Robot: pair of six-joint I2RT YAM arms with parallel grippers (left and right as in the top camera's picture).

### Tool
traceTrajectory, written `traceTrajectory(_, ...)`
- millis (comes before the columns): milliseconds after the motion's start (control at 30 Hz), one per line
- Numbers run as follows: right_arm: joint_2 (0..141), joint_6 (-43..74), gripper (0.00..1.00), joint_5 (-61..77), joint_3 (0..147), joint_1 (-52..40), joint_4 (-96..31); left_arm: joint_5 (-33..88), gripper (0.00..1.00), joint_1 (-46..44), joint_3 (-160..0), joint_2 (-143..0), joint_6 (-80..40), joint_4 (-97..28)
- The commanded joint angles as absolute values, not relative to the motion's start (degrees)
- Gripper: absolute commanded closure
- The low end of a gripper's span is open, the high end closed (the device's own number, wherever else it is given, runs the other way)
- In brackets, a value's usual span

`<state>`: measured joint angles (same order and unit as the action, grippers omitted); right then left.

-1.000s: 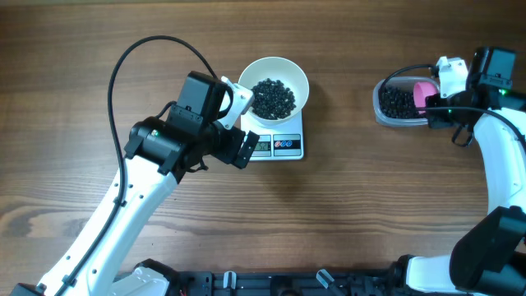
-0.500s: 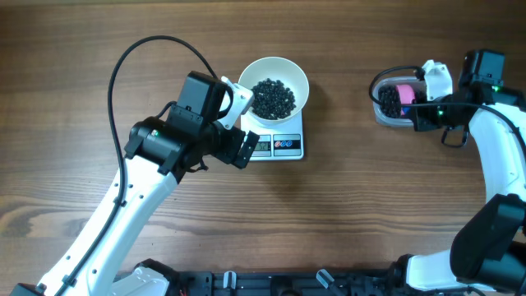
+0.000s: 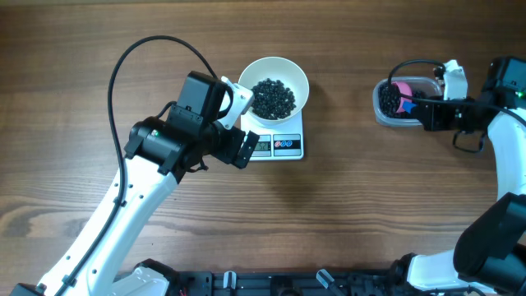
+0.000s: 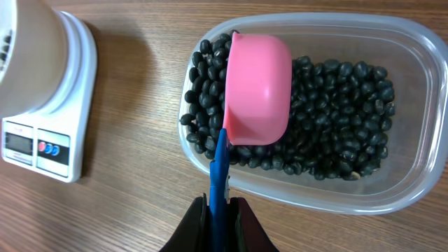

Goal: Scoop item into bowl and weigh 150g on scale
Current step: 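Return the scoop to the bean tub and scoop beans, then lift the filled scoop and move it over the bowl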

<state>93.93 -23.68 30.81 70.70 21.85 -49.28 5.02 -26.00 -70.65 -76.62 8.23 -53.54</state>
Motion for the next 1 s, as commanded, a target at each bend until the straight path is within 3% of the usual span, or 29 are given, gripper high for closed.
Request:
traceTrajectory(0,94.96,-21.61,0.96,36.51,70.59,21.82,-49.54,5.89,0.0,-26.15,-70.17,-76.73,7.64,-53.39)
traceTrajectory(467,94.96,-12.14,0.96,34.02,70.59,26.44,-49.63,5.91,0.0,-26.15,-70.17,-76.73,7.64,-53.39)
traceTrajectory(700,94.96,-7.62,0.96,46.7,70.59,30.28,-50.0,5.89,0.0,-26.15,-70.17,-76.73,7.66,-53.39)
traceTrajectory(967,94.96,-4.32,0.96,51.7,70.59,34.2,-50.17,5.91,0.0,-26.15,-70.17,-76.73,7.64,-53.39)
